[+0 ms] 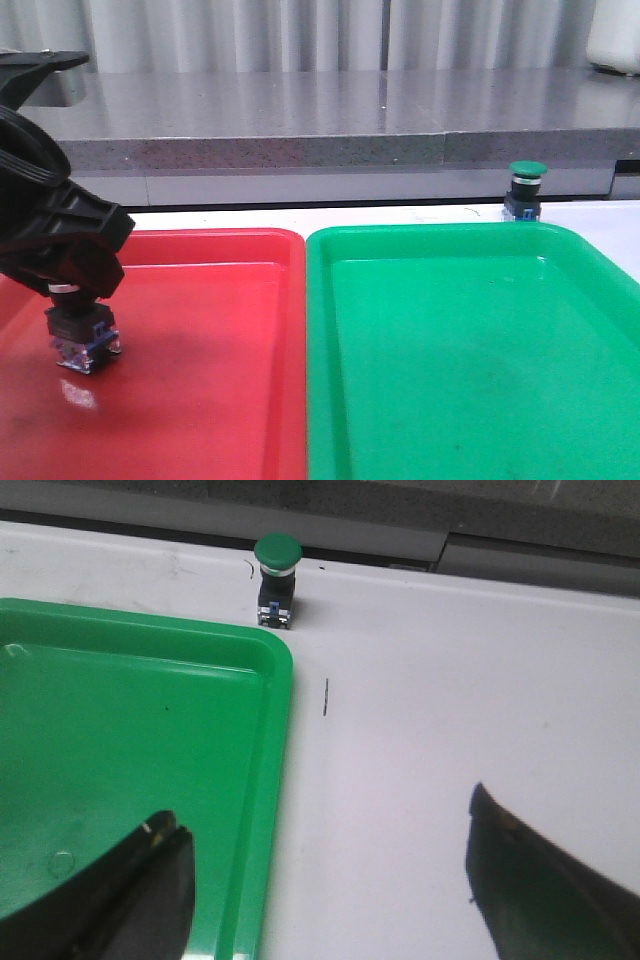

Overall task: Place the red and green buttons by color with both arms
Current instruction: 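Carry the red button toward the robot and lower it into the red tray, then open the left gripper and withdraw it upward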

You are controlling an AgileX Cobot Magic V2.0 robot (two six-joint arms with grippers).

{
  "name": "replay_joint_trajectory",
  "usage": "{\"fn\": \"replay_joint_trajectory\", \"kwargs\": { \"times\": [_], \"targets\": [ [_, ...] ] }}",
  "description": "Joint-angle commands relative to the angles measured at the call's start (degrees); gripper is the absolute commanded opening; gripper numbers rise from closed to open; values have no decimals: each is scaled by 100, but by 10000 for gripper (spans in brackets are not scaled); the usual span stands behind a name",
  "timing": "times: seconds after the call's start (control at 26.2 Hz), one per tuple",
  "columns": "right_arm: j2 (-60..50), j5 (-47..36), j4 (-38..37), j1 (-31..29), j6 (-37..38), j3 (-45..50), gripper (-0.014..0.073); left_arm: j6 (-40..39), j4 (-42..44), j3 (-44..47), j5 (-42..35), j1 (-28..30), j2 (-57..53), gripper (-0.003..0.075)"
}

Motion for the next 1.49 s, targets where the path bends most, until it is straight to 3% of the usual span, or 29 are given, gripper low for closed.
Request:
{"fn": "replay_joint_trajectory", "kwargs": {
  "times": [0.0, 0.27, 0.65, 1.3, 1.45],
  "targets": [
    [26, -372, -112, -33, -48, -204, 580, -33, -52, -159, -331, -56, -166, 246],
    [26, -372, -112, -33, -48, -204, 580, -33, -52, -159, -353, -56, -166, 492],
    [26, -372, -112, -33, -48, -204, 580, -33, -91, -415, 81, -79, -902, 494],
    [26, -372, -112, -33, -48, -204, 580, 259, -91, -64, 2145, -79, -5052, 494],
    [26, -372, -112, -33, -48, -204, 580, 259, -91, 81, 2206, -79, -5578, 494]
  ]
}}
